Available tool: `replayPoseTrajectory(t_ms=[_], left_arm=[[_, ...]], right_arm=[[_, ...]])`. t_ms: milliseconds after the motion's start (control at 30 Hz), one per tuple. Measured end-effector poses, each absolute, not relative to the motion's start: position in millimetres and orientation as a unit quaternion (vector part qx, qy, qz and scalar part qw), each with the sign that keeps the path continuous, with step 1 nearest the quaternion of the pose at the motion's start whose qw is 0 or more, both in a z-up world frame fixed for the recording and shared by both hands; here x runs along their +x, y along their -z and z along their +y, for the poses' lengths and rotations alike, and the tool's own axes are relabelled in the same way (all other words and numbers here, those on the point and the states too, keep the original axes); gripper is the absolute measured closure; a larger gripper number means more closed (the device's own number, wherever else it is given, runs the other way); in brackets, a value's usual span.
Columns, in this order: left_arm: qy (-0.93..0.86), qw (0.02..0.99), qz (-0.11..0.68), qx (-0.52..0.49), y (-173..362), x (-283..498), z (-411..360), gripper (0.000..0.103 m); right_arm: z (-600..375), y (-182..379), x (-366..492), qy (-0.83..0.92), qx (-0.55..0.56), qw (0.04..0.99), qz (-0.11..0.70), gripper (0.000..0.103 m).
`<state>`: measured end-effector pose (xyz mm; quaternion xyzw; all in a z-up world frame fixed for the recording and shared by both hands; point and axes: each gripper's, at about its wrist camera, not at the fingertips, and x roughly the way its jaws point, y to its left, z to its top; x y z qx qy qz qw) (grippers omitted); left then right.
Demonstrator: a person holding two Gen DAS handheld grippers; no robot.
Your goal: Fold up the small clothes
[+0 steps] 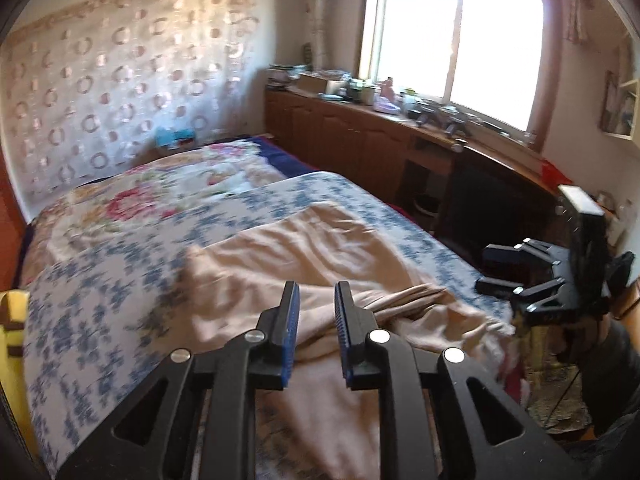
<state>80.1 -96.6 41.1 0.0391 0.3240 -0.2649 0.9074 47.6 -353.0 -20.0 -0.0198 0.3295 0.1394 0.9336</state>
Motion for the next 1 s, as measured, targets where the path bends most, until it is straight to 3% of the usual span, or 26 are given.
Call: replayPoseTrajectory(t_ms=[600, 1000], left_arm=[[0.148, 0.931, 0.335, -0.008, -4.0, 75.8, 5.1, 0.087], [0.122, 0.936, 0.329, -0.022, -0.4, 69.9, 34.7, 0.087]], right_arm=[[-225.0, 1.0, 107.8, -0.268, -0.103, 0.902, 0.322, 0.026], [-142.3, 19.5, 141.3, -0.341, -0.136, 0.857, 0.361, 0.026]])
